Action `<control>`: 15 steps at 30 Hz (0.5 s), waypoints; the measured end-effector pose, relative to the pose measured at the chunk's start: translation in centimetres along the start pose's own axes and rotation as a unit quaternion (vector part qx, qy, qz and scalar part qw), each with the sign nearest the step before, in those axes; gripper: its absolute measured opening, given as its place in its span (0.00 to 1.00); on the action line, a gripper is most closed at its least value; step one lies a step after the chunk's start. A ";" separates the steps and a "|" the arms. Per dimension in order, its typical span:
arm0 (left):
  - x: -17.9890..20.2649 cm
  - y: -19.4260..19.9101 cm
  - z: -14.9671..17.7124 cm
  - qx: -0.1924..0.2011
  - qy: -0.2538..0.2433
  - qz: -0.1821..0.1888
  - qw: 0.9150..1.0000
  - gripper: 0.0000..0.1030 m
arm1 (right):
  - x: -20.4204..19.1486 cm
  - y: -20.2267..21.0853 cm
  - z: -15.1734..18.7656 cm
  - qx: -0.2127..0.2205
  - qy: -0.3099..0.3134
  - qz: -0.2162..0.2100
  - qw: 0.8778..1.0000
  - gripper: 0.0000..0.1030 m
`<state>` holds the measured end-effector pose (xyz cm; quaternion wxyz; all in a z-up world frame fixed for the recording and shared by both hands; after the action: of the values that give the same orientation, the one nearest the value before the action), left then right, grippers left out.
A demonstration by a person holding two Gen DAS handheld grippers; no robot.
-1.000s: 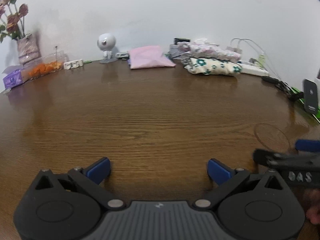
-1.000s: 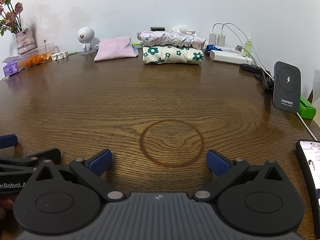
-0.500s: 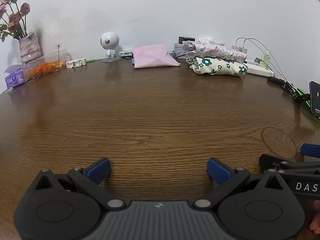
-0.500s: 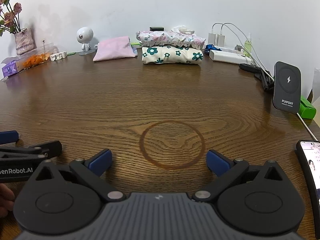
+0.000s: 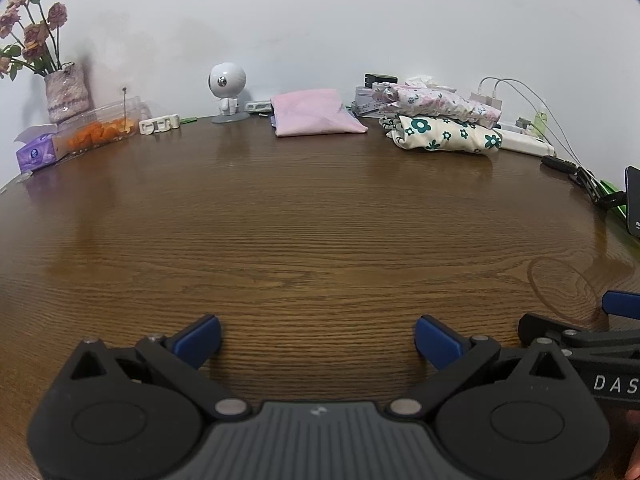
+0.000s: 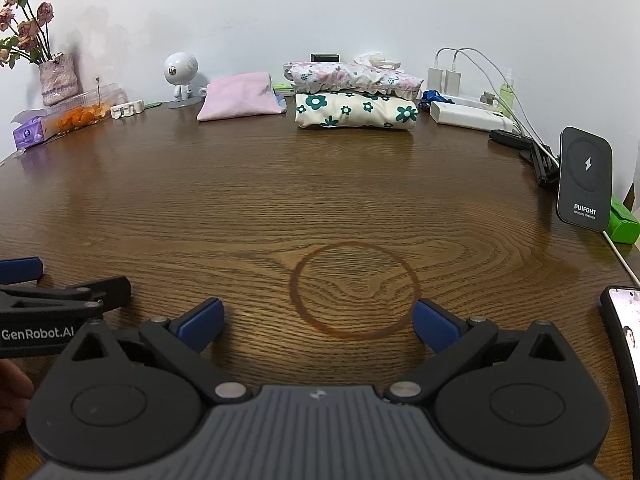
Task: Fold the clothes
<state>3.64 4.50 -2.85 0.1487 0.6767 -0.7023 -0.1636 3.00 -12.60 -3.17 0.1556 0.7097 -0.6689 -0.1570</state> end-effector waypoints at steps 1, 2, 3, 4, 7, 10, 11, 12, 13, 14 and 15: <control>0.0 0.0 0.0 0.000 0.000 0.000 1.000 1.00 | 0.0 0.0 0.0 0.000 0.000 0.000 1.000 0.99; 0.0 0.0 0.0 0.000 0.000 0.001 1.000 1.00 | 0.0 0.0 0.0 0.000 0.000 0.000 1.000 0.99; 0.0 0.0 0.0 0.000 0.001 0.001 1.000 1.00 | 0.0 0.0 0.0 0.000 0.000 -0.001 1.000 0.99; 0.0 0.0 0.0 0.000 0.001 0.001 1.000 1.00 | 0.0 0.0 0.0 0.000 0.000 -0.001 1.000 0.99; 0.0 0.0 0.0 0.000 0.000 0.001 1.000 1.00 | 0.1 0.1 0.0 0.000 -0.001 0.000 1.000 0.99; 0.1 0.0 0.0 0.000 -0.001 0.001 1.000 1.00 | 0.0 0.1 0.0 0.000 -0.002 0.001 1.000 0.99; 0.1 0.0 0.0 0.000 -0.001 0.001 1.000 1.00 | 0.0 0.1 0.0 0.000 -0.002 0.001 1.000 0.99; 0.1 0.0 0.0 0.000 -0.001 0.001 1.000 1.00 | 0.0 0.1 0.0 0.000 -0.002 0.001 1.000 0.99; 0.1 0.0 0.0 0.000 -0.001 0.001 1.000 1.00 | 0.0 0.1 0.0 0.000 -0.002 0.001 1.000 0.99; 0.1 0.0 0.0 0.000 -0.001 0.001 1.000 1.00 | 0.0 0.1 0.0 0.000 -0.002 0.001 1.000 0.99; 0.1 0.0 0.0 0.000 -0.001 0.001 1.000 1.00 | 0.0 0.1 0.0 0.000 -0.002 0.001 1.000 0.99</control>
<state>3.62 4.39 -2.88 0.1481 0.6759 -0.7031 -0.1641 2.90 -12.56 -3.08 0.1542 0.7084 -0.6703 -0.1584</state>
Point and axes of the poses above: each gripper's, at about its wrist camera, not at the fingertips, and y roughly against the way its jaws point, x to its right, z to its underside, the point moved 4 cm from there along -y, roughly the way its jaws point, and after that the axes turned 13 degrees about x, right-handed, at the moved point
